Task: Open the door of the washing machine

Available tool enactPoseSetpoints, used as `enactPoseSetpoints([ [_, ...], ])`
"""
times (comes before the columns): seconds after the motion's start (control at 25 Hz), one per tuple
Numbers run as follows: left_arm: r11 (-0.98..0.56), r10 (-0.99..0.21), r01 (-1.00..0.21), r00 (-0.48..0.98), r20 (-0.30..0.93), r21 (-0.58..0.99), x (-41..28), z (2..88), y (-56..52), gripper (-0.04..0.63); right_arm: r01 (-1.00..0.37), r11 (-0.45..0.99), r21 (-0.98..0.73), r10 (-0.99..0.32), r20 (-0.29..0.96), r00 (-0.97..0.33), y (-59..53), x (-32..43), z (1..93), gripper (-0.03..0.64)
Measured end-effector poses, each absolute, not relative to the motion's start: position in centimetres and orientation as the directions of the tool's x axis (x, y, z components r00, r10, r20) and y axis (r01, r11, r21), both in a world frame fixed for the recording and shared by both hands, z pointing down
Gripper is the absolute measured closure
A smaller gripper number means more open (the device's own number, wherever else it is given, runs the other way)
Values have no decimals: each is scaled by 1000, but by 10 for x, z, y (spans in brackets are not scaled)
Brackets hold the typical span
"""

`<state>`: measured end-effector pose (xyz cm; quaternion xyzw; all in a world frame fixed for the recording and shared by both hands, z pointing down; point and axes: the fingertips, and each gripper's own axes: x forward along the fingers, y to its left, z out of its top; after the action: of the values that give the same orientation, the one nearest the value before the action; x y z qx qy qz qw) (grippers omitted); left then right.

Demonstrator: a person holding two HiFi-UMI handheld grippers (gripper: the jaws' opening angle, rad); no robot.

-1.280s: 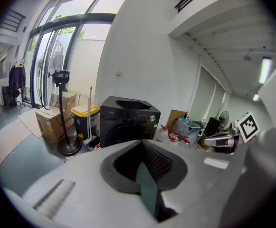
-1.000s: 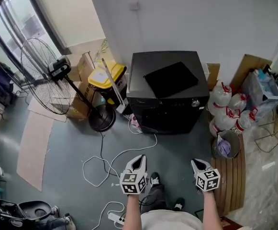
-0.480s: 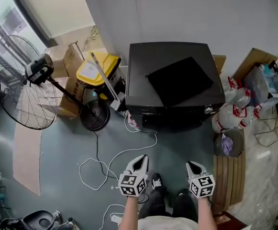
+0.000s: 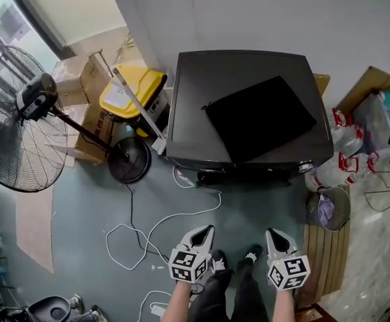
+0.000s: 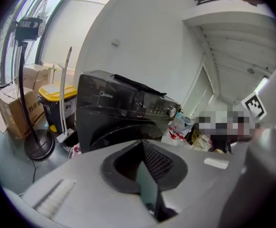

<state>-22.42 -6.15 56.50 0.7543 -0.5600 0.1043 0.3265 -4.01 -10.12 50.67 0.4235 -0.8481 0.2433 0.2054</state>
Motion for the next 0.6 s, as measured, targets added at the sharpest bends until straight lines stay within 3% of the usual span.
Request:
enactPoseSetpoints([
  [0.24, -187, -834, -936, 311, 455, 297, -241, 580, -81, 538, -750, 591, -297, -585, 481, -652, -142, -73, 528, 617],
  [0.4, -199, -822, -937, 319, 473, 286, -253, 605, -91, 538, -746, 644, -167, -590, 513, -624, -164, -77, 550, 617],
  [0.6, -187, -801, -952, 291, 523, 242, -271, 640, -107, 538, -699, 704, -126, -537, 549, -641, -181, -89, 587, 617],
])
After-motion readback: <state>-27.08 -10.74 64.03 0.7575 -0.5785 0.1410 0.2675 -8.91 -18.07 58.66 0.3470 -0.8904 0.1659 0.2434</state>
